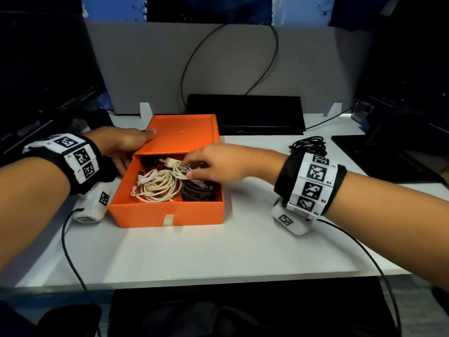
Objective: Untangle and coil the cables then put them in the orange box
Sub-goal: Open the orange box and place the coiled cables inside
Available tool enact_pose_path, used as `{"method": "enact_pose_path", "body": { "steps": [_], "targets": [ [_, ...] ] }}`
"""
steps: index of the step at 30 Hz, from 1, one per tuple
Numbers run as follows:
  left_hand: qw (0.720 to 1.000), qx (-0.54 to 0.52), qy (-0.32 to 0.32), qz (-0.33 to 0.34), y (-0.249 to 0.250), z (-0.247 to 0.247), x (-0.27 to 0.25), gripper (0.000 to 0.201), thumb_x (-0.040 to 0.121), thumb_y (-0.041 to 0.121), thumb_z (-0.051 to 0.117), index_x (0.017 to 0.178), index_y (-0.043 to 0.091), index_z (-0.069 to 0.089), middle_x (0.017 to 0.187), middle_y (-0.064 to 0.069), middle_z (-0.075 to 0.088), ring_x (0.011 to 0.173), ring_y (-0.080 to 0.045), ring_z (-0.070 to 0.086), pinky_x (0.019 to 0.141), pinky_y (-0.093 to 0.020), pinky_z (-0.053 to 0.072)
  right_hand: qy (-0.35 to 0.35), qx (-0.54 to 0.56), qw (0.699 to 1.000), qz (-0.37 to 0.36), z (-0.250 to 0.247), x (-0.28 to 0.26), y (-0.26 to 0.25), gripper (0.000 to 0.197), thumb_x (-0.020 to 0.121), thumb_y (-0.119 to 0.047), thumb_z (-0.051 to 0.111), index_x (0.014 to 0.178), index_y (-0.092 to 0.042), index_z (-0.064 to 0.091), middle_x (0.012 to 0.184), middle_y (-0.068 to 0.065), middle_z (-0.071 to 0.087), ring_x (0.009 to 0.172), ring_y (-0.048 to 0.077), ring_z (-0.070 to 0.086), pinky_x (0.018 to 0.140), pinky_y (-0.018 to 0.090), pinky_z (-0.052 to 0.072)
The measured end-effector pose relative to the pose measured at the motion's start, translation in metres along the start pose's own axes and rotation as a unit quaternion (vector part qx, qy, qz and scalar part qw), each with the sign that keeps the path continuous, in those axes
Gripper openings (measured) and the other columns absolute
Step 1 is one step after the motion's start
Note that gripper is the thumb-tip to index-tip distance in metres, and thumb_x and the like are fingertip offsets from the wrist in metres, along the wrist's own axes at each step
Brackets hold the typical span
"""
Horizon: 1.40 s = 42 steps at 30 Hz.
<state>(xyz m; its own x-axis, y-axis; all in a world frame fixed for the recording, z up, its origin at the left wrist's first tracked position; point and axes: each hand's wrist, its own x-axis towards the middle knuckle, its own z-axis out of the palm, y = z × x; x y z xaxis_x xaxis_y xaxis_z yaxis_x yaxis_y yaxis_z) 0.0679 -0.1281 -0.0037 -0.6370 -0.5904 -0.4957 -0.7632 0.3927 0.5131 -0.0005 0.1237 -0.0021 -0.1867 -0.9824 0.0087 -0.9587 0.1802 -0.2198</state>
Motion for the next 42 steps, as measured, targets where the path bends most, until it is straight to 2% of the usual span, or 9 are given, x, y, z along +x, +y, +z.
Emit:
{"method": "enact_pose_path", "body": {
  "steps": [5,10,14,19,24,31,36,39,42],
  "targets": [
    [0.999,-0.038,0.009,-0.004,0.008,0.005,0.016,0.068,0.103,0.067,0.024,0.134,0.011,0.049,0.110,-0.026,0.068,0.092,-0.043,0.071,0.072,-0.063,0.059,0.127,-0.020,0.985,0.111,-0.057,-0.043,0.061,0.031,0.100,-0.034,0.062,0.126,-0.017,0.068,0.118,0.002,0.074,0.106,0.019,0.068,0.094,0.031,0.051],
    [1.000,-0.015,0.017,0.006,0.019,0.012,0.015,0.064,0.106,0.062,0.023,0.125,0.008,0.050,0.097,-0.024,0.069,0.079,-0.039,0.071,0.053,-0.046,0.060,-0.144,-0.199,0.903,0.353,-0.071,-0.099,0.151,0.058,0.090,-0.054,0.070,0.133,-0.018,0.060,0.131,0.002,0.062,0.121,0.029,0.059,0.097,0.035,0.047],
    [1.000,0.006,0.017,0.006,0.028,0.014,0.012,0.063,0.107,0.059,0.024,0.126,0.004,0.049,0.101,-0.026,0.069,0.080,-0.040,0.072,0.048,-0.044,0.059,-0.175,-0.170,0.894,0.377,-0.048,-0.117,0.189,0.043,0.081,-0.055,0.078,0.100,-0.018,0.064,0.101,0.002,0.068,0.095,0.024,0.064,0.087,0.038,0.052],
    [1.000,-0.001,-0.001,0.016,0.037,0.023,-0.004,0.048,0.111,0.049,0.024,0.112,0.007,0.048,0.092,-0.024,0.068,0.066,-0.035,0.071,0.040,-0.044,0.057,-0.078,-0.155,0.911,0.375,-0.028,-0.127,0.212,0.032,0.086,-0.047,0.073,0.093,-0.020,0.058,0.108,0.007,0.067,0.092,0.025,0.057,0.082,0.035,0.048],
    [0.999,0.007,0.007,0.047,0.037,0.029,-0.012,0.043,0.112,0.043,0.023,0.093,0.014,0.047,0.086,-0.018,0.064,0.054,-0.029,0.068,0.034,-0.036,0.053,0.052,0.033,0.944,0.323,-0.046,-0.123,0.178,0.020,0.093,-0.037,0.072,0.087,-0.018,0.068,0.090,0.008,0.075,0.074,0.021,0.068,0.069,0.032,0.049],
    [0.998,0.022,0.006,0.059,0.034,0.029,-0.014,0.042,0.112,0.041,0.025,0.103,0.010,0.052,0.086,-0.016,0.068,0.065,-0.030,0.069,0.038,-0.033,0.054,0.137,0.041,0.989,0.029,-0.061,-0.076,0.032,0.023,0.094,-0.042,0.070,0.103,-0.020,0.067,0.097,-0.005,0.070,0.091,0.020,0.066,0.083,0.043,0.053],
    [0.997,0.000,0.005,0.078,0.030,0.027,-0.006,0.034,0.111,0.030,0.033,0.102,0.006,0.056,0.086,-0.012,0.063,0.078,-0.031,0.063,0.065,-0.040,0.055,0.031,-0.143,0.985,-0.095,-0.027,-0.022,-0.030,0.030,0.095,-0.034,0.062,0.123,-0.023,0.061,0.125,-0.001,0.063,0.113,0.024,0.061,0.090,0.043,0.052],
    [0.997,0.018,0.016,0.071,0.032,0.028,-0.006,0.050,0.111,0.046,0.023,0.095,0.011,0.054,0.090,-0.015,0.067,0.075,-0.032,0.069,0.054,-0.041,0.061,-0.058,-0.208,0.969,-0.123,0.000,0.003,-0.034,0.043,0.093,-0.014,0.056,0.134,-0.027,0.059,0.142,-0.004,0.058,0.129,0.026,0.056,0.099,0.049,0.052],
    [0.998,0.014,-0.004,0.065,0.032,0.027,-0.005,0.043,0.112,0.041,0.024,0.108,0.009,0.052,0.098,-0.018,0.068,0.082,-0.036,0.072,0.061,-0.050,0.062,-0.182,-0.197,0.958,-0.097,0.001,0.006,-0.039,0.072,0.095,-0.003,0.044,0.158,-0.036,0.034,0.168,-0.006,0.028,0.155,0.022,0.024,0.125,0.044,0.025]
  ]
}}
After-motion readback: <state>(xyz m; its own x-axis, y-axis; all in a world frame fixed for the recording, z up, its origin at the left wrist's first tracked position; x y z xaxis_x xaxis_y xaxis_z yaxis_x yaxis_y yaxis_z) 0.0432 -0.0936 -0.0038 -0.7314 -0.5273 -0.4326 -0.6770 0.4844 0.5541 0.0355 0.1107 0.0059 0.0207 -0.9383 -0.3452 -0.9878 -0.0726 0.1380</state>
